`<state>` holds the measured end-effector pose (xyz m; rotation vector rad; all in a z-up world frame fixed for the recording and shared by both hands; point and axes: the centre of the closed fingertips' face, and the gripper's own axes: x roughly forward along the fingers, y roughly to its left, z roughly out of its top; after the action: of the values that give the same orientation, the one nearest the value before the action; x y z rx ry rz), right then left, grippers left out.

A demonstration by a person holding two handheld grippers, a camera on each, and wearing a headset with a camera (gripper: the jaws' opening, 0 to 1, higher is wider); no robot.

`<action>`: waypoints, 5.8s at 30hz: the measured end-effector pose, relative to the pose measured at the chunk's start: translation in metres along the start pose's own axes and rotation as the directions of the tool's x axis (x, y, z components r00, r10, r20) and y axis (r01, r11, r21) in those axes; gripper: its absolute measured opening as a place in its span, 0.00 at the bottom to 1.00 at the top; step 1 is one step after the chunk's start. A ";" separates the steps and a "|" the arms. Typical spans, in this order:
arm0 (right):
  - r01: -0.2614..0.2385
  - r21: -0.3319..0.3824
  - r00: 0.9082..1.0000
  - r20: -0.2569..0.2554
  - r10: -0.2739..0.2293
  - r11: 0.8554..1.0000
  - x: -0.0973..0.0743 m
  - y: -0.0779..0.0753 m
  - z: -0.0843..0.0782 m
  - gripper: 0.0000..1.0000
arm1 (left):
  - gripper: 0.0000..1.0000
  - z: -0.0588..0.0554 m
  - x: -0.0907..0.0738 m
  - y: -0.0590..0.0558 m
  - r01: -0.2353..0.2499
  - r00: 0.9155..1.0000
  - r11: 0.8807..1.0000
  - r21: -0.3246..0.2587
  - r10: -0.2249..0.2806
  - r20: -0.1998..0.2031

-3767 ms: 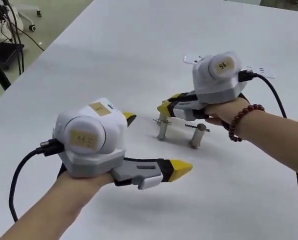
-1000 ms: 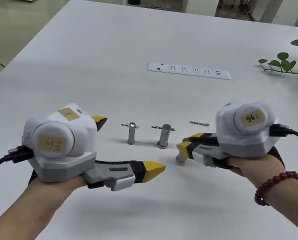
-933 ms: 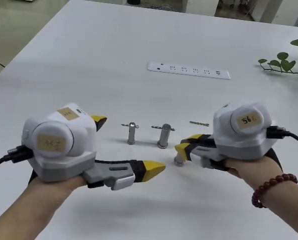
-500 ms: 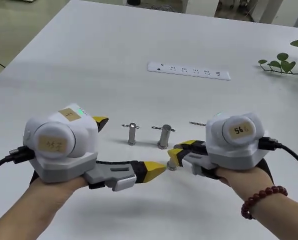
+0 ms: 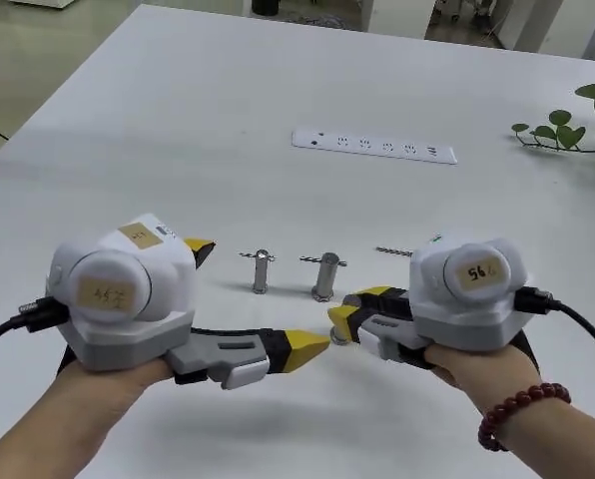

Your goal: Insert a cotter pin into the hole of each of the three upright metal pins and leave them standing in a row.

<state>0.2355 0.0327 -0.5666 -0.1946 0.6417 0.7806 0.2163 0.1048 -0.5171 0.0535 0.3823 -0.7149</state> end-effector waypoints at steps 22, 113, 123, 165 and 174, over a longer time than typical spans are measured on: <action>-0.143 -0.087 0.989 -0.044 0.140 0.986 -0.029 -0.012 0.011 0.24 | 0.98 0.001 -0.001 0.001 -0.007 1.000 1.000 0.003 0.007 0.007; -0.230 -0.470 0.900 -0.437 0.002 0.852 0.031 -0.135 -0.003 0.00 | 0.88 -0.017 0.004 -0.003 0.028 0.998 1.000 0.000 -0.028 -0.049; -0.222 -0.496 0.929 -0.369 0.028 0.839 0.015 -0.114 0.009 0.00 | 0.82 -0.015 0.003 -0.003 0.031 0.999 1.000 -0.001 -0.031 -0.045; -0.292 -0.690 0.956 -0.224 0.187 0.663 -0.036 -0.003 0.034 0.00 | 0.33 0.013 0.011 -0.038 0.162 0.982 0.948 -0.273 -0.182 -0.049; -0.309 -0.722 0.951 -0.216 0.222 0.619 -0.043 0.014 0.032 0.00 | 0.27 0.013 0.015 -0.047 0.185 0.975 0.918 -0.350 -0.217 -0.053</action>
<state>0.2179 0.0293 -0.5141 -0.9355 0.4099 1.3178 0.2005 0.0576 -0.5065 -0.2888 0.6021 -0.8417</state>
